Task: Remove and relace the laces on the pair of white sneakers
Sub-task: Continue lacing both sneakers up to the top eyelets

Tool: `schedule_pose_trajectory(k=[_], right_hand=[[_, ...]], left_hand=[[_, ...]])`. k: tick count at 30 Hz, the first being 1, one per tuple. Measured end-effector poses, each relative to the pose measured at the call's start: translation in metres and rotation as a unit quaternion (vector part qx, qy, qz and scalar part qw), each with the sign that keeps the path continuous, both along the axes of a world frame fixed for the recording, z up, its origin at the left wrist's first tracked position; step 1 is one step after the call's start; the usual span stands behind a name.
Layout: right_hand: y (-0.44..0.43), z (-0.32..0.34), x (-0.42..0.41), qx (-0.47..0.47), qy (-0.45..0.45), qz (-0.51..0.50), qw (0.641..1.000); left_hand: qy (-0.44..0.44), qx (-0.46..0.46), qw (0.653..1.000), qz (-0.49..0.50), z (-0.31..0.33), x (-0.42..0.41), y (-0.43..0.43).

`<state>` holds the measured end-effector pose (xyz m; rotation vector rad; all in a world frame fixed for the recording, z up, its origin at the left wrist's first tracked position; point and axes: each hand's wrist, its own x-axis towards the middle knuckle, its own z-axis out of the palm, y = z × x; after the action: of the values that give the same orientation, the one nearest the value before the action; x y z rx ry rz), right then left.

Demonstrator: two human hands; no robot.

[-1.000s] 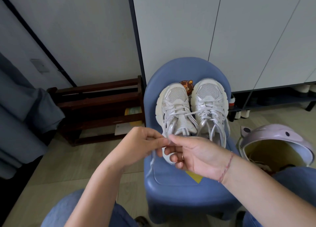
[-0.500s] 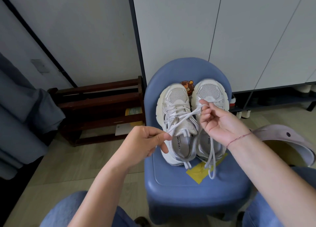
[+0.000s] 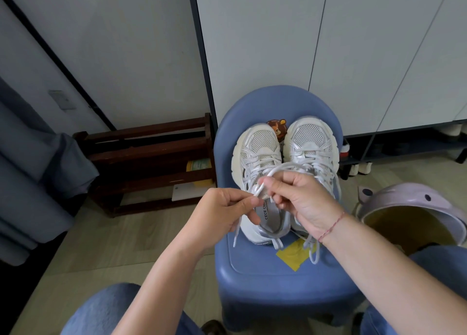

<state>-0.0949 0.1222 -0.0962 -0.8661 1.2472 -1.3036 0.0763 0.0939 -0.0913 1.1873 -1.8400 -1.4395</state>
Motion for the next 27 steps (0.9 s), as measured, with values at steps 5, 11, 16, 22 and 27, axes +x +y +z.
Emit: schedule_pose_trajectory(k=[5,11,16,22,27], right_hand=[[-0.012,0.006,-0.015,-0.027,-0.122,-0.103,0.987],[-0.017,-0.007,-0.007,0.014,-0.028,-0.053,0.998],[-0.022,-0.025,0.009,0.048,0.133,-0.030,0.989],[-0.031,-0.036,0.020,0.022,0.159,-0.088,0.983],[-0.032,-0.044,0.019,0.007,0.123,-0.095,0.988]], left_hand=[[0.007,0.015,0.999,-0.029,-0.005,0.000,-0.003],[0.128,0.058,0.983,0.120,-0.012,-0.005,-0.014],[0.263,0.146,0.921,0.249,-0.021,-0.014,-0.029],[0.264,0.121,0.911,0.291,-0.033,-0.036,-0.040],[0.251,0.107,0.916,0.296,-0.035,-0.055,-0.039]])
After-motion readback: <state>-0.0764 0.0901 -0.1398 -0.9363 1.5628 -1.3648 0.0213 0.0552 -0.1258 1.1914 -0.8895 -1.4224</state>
